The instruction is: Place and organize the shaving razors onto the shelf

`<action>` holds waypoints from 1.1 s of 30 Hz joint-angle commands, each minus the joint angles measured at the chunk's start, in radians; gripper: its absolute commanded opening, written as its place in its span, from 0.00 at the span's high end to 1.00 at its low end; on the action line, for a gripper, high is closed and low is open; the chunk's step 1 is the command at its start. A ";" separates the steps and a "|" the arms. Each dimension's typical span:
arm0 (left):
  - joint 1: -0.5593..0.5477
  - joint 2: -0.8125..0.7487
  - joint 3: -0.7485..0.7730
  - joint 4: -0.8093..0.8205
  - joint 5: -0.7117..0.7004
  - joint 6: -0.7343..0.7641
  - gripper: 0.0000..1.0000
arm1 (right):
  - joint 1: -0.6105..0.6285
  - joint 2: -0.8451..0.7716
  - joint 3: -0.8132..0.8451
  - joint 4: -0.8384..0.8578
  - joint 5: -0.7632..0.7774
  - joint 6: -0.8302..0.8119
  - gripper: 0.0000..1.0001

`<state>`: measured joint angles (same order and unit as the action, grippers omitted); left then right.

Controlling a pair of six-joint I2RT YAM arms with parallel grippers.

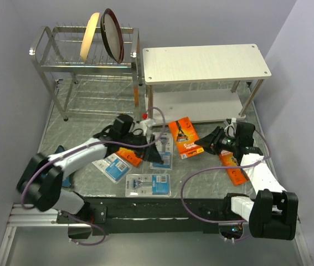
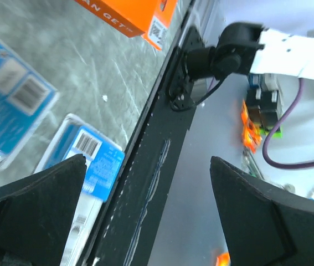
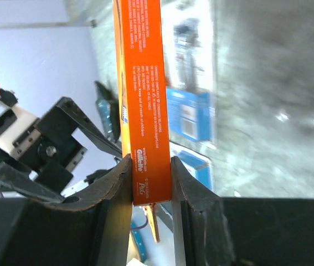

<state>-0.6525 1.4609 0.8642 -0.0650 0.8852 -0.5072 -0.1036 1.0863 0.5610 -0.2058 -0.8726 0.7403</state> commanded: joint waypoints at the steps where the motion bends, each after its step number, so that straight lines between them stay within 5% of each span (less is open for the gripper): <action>1: 0.054 -0.160 -0.040 -0.130 -0.021 0.082 0.01 | 0.076 0.032 0.080 0.202 -0.052 0.108 1.00; 5: 0.059 -0.231 -0.063 -0.196 -0.120 0.142 0.00 | 0.128 0.148 0.094 0.495 0.041 0.261 0.99; 14: 0.085 -0.240 -0.025 -0.346 -0.169 0.288 0.01 | 0.171 0.457 0.264 0.716 0.162 0.323 0.96; 33: 0.148 -0.229 -0.019 -0.383 -0.216 0.315 0.01 | 0.289 0.750 0.442 0.686 0.346 0.419 0.90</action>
<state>-0.5159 1.2331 0.8177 -0.4488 0.6773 -0.2176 0.1810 1.8168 0.9424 0.4370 -0.5869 1.1275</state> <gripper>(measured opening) 0.994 0.345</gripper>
